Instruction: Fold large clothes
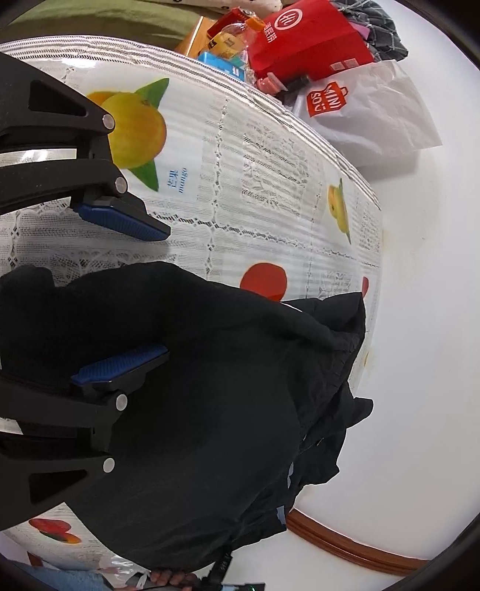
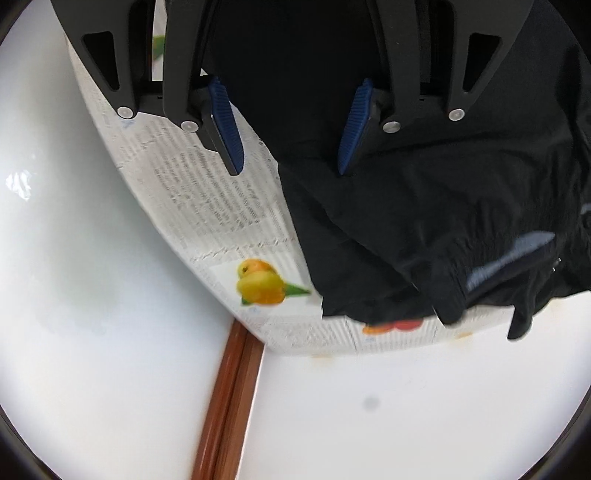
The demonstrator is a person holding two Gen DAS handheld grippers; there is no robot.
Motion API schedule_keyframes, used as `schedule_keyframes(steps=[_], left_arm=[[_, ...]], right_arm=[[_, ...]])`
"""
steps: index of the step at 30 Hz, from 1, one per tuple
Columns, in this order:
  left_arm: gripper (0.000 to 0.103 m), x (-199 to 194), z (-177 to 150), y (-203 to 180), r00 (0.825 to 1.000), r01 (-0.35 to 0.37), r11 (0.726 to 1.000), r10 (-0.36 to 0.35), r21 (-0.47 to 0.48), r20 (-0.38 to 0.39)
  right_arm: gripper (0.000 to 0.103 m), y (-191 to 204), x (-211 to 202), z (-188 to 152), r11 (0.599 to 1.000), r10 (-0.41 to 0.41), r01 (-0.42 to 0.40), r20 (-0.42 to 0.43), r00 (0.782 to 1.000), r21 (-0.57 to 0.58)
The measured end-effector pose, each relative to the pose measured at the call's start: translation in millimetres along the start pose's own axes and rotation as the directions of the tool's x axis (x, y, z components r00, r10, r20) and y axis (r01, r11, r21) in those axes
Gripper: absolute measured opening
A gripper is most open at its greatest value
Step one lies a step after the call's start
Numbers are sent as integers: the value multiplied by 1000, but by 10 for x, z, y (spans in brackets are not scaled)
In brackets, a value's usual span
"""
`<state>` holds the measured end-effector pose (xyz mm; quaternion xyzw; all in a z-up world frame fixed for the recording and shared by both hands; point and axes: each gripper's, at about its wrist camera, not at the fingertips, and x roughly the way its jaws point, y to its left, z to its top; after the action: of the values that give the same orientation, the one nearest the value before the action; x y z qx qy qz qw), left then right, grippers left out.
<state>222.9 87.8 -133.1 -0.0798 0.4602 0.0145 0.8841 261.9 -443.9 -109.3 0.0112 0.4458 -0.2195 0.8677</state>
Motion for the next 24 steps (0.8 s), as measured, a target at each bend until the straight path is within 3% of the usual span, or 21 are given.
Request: schedule_keyframes(steps=[3, 6, 9, 13, 16, 20, 24], left_arm=[[57, -49, -2, 16, 1000, -2, 1000, 1, 4, 14], [57, -122, -4, 28, 999, 10, 1000, -11, 7, 32], [57, -159, 14, 36, 999, 7, 1000, -8, 14, 40], [57, -141, 91, 39, 999, 8, 1000, -8, 15, 41], [56, -51, 126, 27, 1000, -11, 1000, 11, 17, 15], [56, 33, 92, 33, 1000, -1, 1000, 1, 22, -9], [56, 11, 88, 41, 1000, 7, 1000, -7, 15, -7]], right_arm=[[51, 225, -333, -14, 996, 88, -86, 50, 995, -37], [51, 748, -629, -36, 966, 206, -190, 81, 975, -177], [51, 1144, -715, -39, 932, 256, -219, 95, 962, -290], [50, 1460, -413, -20, 906, 288, -279, -18, 957, -318], [48, 1564, -173, -44, 912, 195, -188, -17, 981, -365], [48, 1358, -94, 142, 961, 63, -51, 36, 997, -271], [48, 1185, 52, 225, 969, 58, -56, 4, 998, -240]])
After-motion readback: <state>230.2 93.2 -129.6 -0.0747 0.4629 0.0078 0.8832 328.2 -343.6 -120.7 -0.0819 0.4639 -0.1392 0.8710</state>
